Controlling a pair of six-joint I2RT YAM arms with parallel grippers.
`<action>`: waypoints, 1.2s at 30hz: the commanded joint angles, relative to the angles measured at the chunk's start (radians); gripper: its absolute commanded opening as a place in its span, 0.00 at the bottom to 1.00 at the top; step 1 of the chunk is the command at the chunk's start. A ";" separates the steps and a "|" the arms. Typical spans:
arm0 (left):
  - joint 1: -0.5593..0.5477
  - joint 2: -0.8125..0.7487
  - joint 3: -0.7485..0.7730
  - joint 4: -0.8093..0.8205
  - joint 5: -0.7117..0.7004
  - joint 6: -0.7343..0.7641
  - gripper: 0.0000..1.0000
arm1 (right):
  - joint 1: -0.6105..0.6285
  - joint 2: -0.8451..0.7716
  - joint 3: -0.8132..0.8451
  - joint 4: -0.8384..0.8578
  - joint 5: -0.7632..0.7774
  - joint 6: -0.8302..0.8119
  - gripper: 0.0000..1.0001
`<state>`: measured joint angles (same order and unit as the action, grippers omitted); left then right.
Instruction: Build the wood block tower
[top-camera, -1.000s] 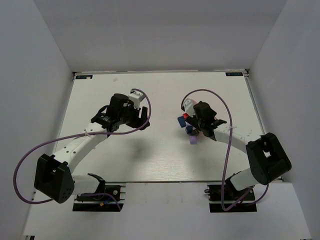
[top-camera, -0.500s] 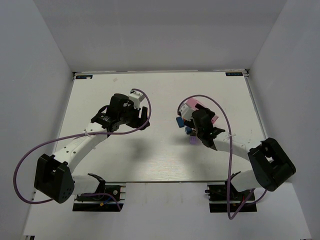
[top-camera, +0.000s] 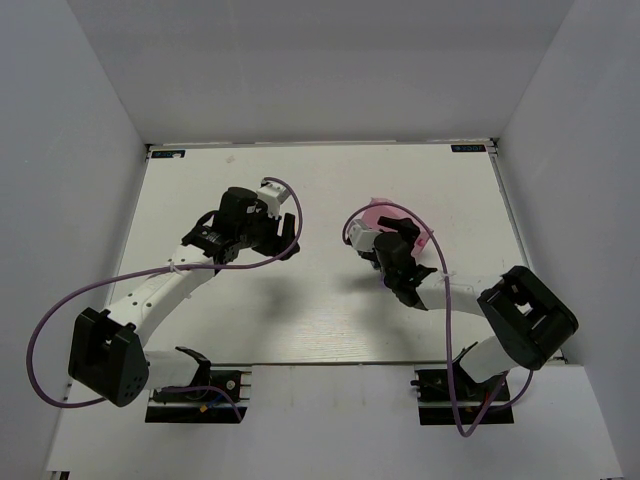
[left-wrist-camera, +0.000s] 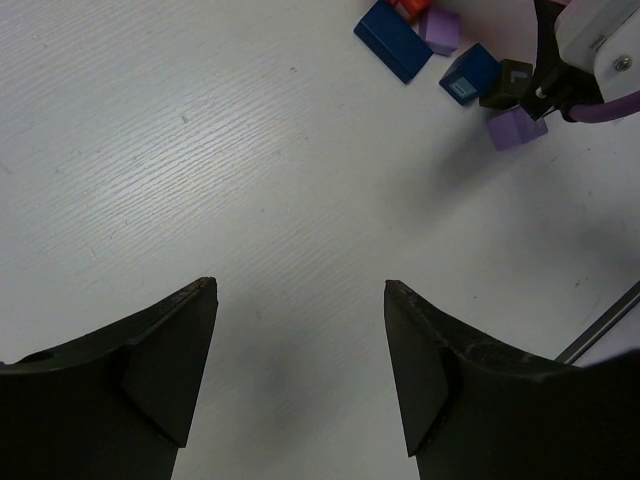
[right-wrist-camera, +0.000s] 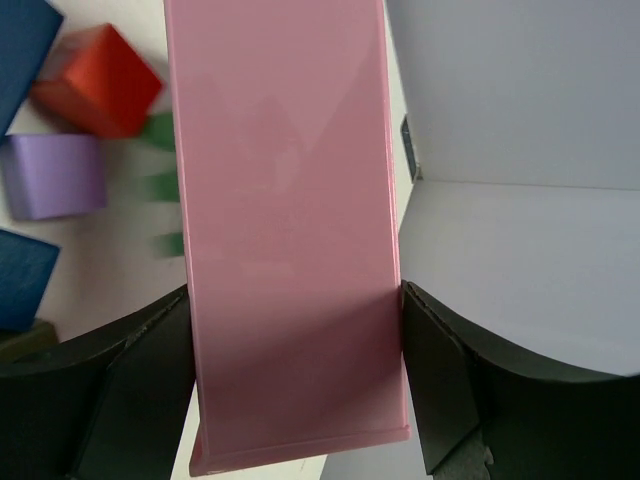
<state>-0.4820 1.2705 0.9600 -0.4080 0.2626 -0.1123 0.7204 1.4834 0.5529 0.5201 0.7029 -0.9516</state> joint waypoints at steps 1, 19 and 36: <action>-0.004 -0.011 0.014 0.009 -0.002 0.008 0.78 | 0.002 -0.028 0.015 0.146 0.050 -0.032 0.00; -0.013 -0.002 0.023 0.000 -0.011 0.008 0.78 | -0.117 -0.120 0.263 -0.265 -0.127 0.345 0.00; -0.073 0.084 0.132 -0.011 -0.011 -0.001 0.78 | -0.610 0.032 0.629 -0.730 -0.770 0.746 0.00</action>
<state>-0.5335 1.3537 1.0435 -0.4122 0.2558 -0.1131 0.1867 1.4891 1.0882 -0.1249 0.1364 -0.3244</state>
